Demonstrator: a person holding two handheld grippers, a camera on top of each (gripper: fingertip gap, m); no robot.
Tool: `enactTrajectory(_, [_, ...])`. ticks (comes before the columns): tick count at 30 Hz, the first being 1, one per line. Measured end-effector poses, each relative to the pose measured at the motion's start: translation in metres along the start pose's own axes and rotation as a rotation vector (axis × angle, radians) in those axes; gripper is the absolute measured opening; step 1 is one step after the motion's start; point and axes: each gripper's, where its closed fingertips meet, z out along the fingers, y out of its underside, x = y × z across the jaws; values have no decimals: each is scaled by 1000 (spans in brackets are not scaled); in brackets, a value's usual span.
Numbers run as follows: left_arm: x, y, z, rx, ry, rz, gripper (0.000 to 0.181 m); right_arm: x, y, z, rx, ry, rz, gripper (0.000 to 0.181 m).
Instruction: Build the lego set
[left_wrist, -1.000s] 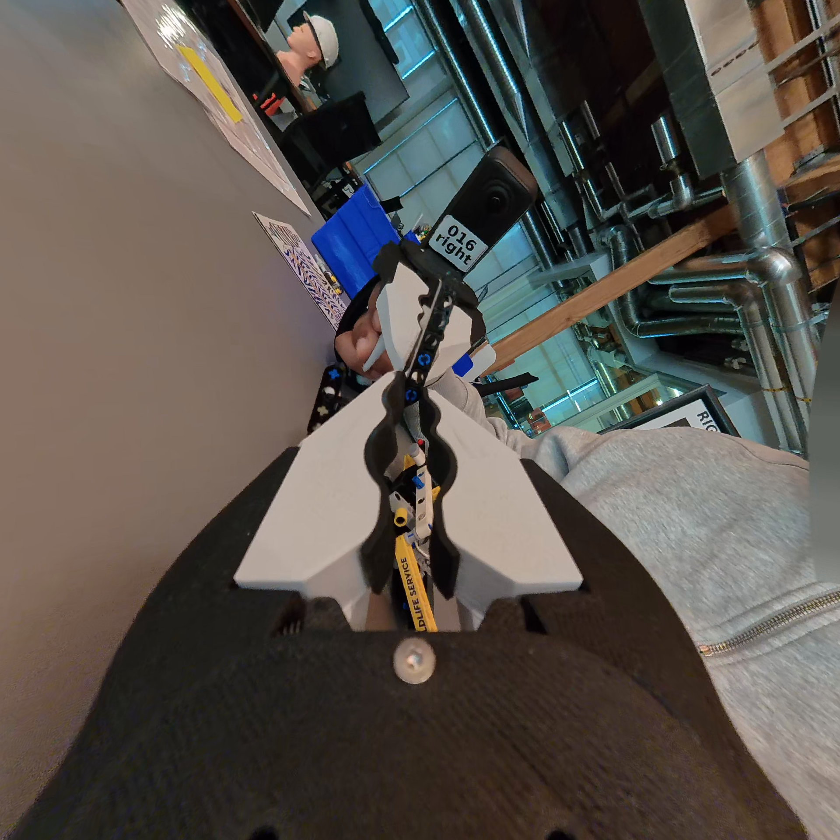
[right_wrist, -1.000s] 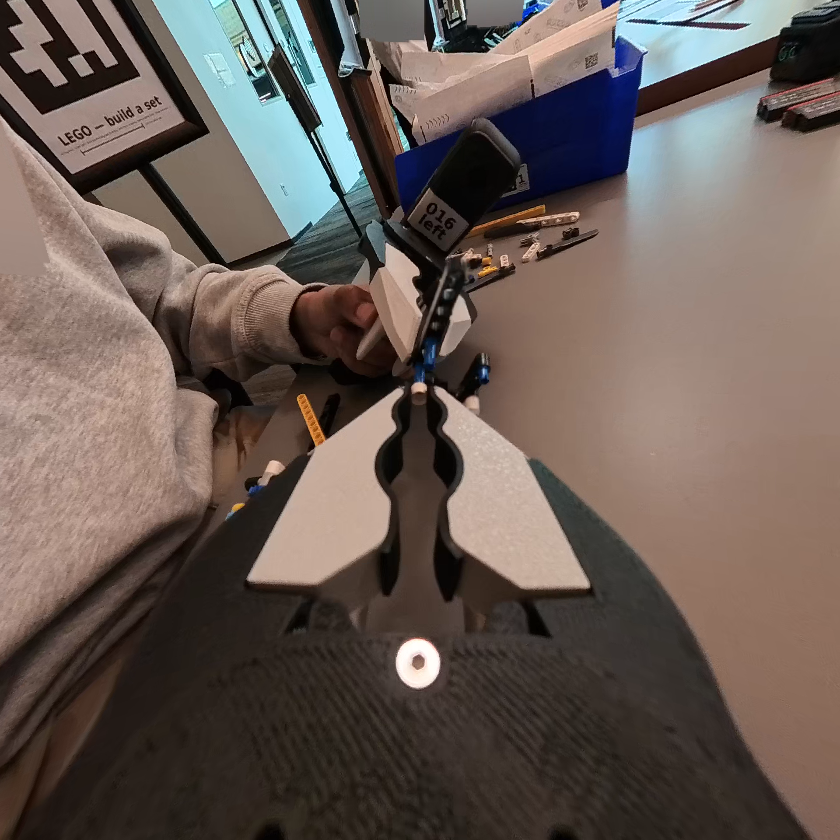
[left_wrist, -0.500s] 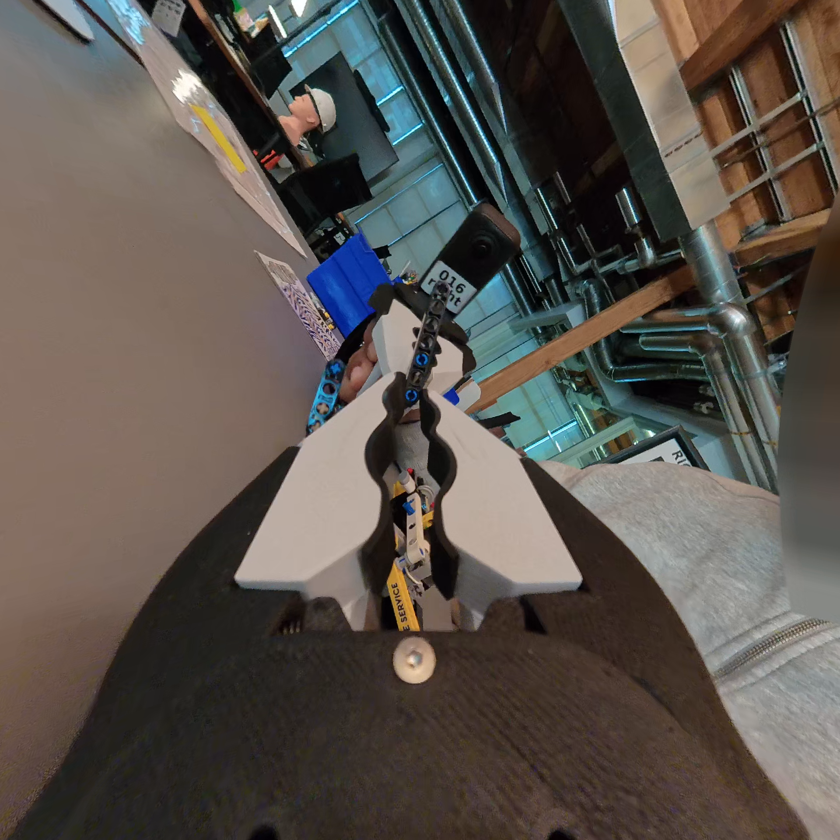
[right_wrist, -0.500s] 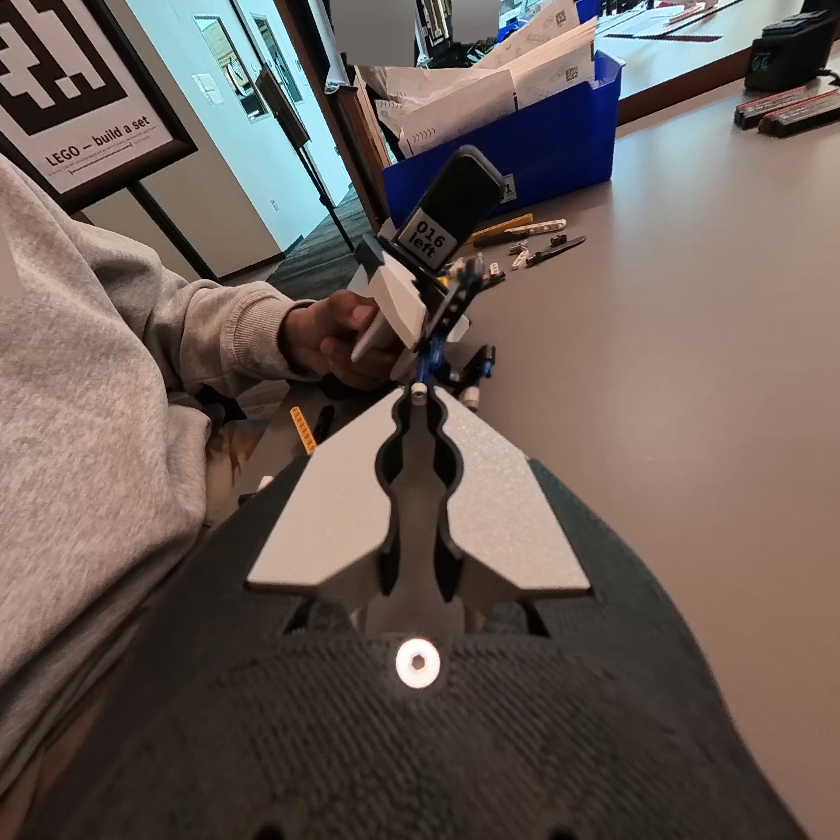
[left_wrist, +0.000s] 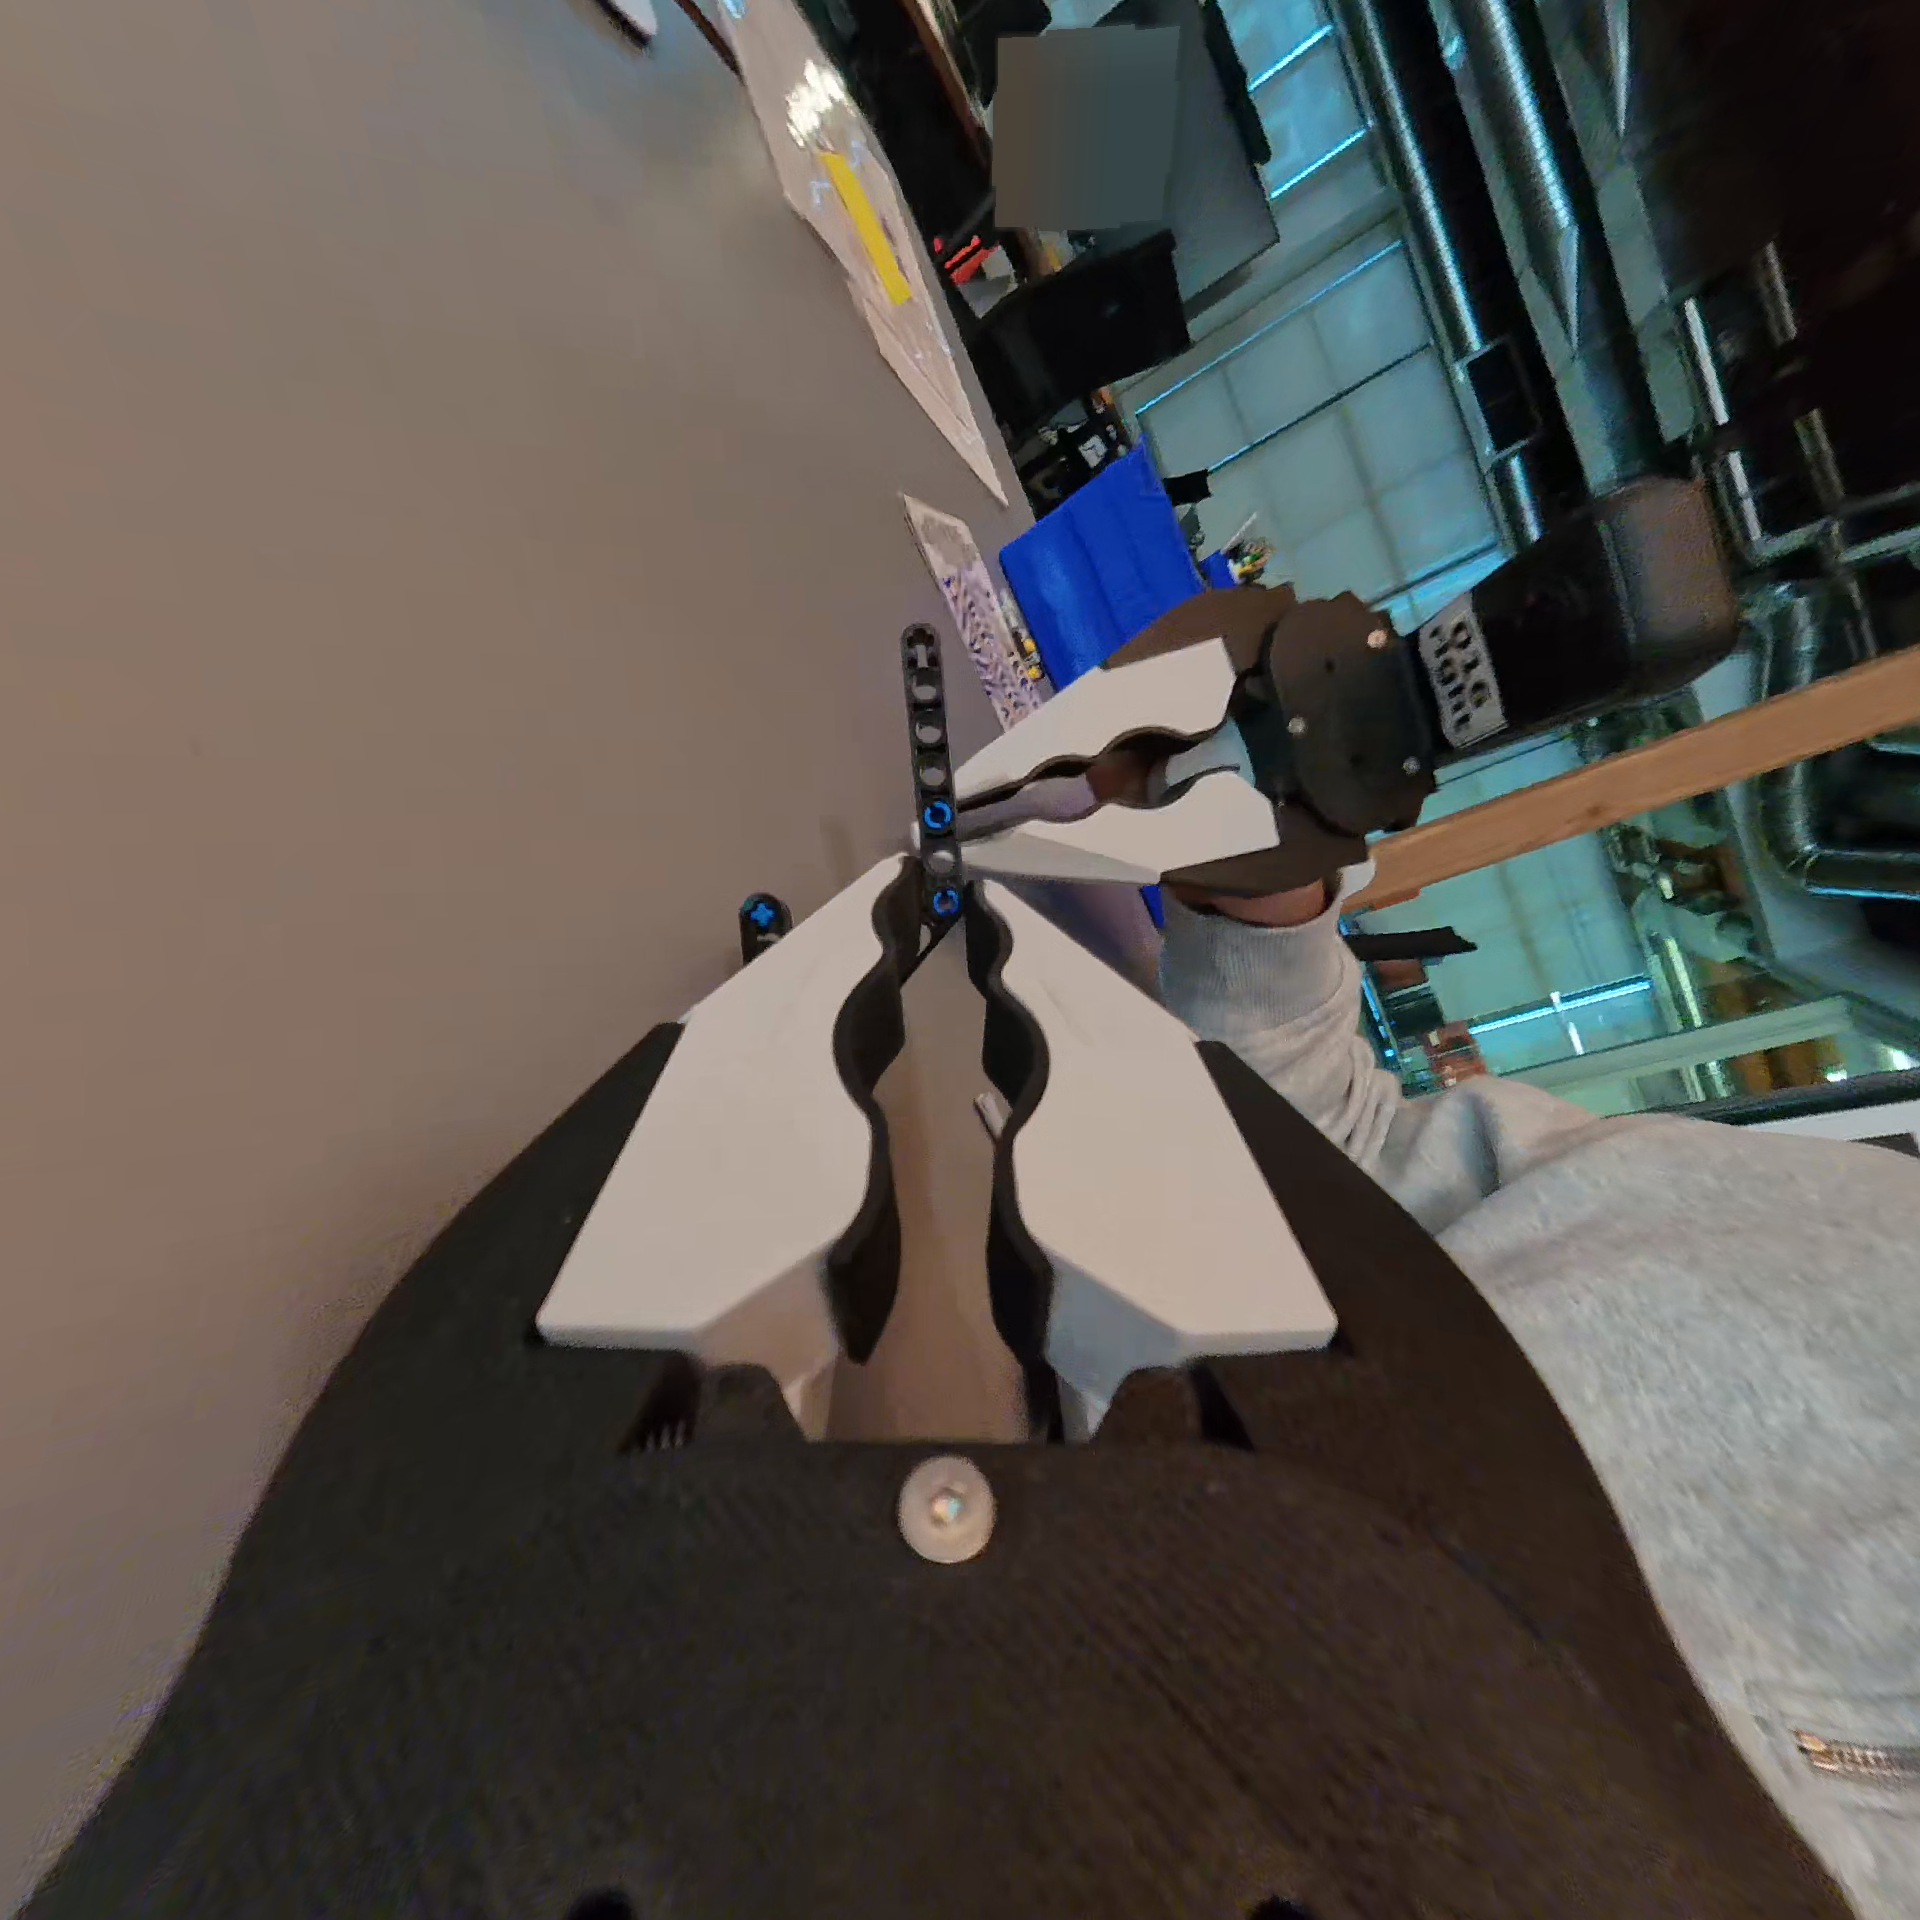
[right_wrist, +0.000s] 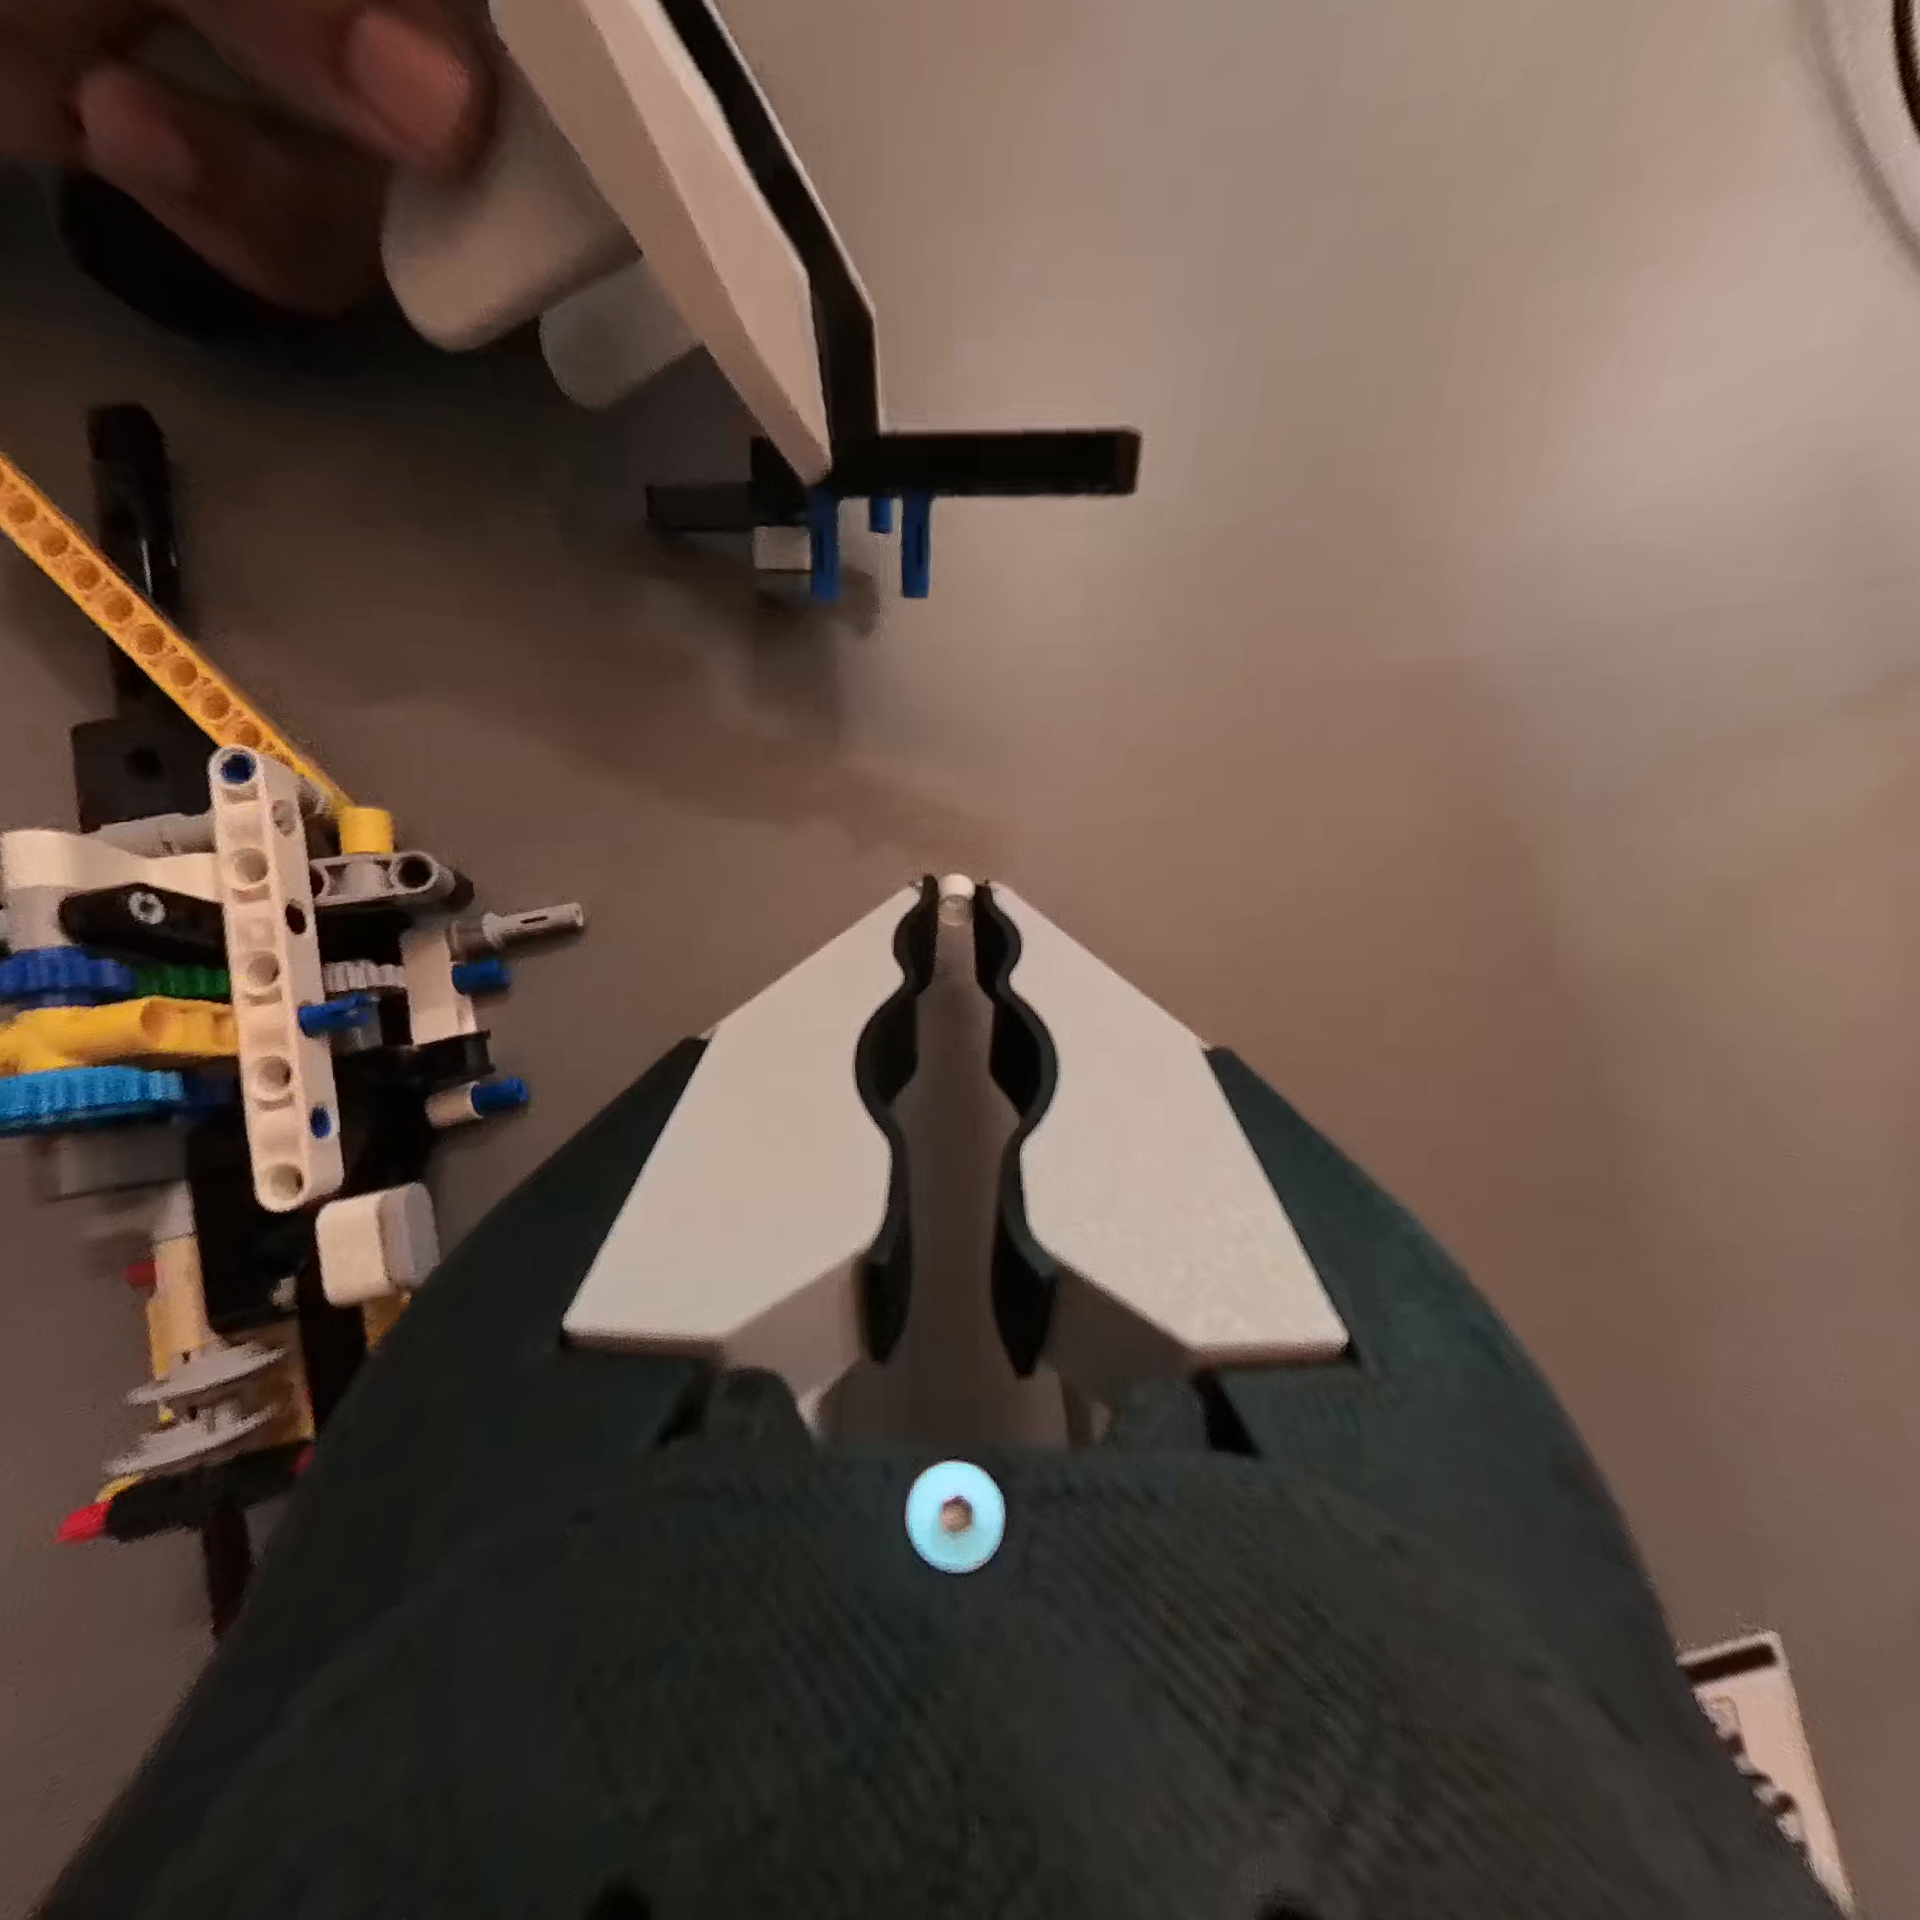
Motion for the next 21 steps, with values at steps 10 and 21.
enactTrajectory(10, [-5,-4,0,-10,12,-33,8,-9,-1,16,-10,3,-46,6])
enactTrajectory(21, [-5,-4,-1,-13,39,-72,7,-14,-7,17,41,-33,-50,12])
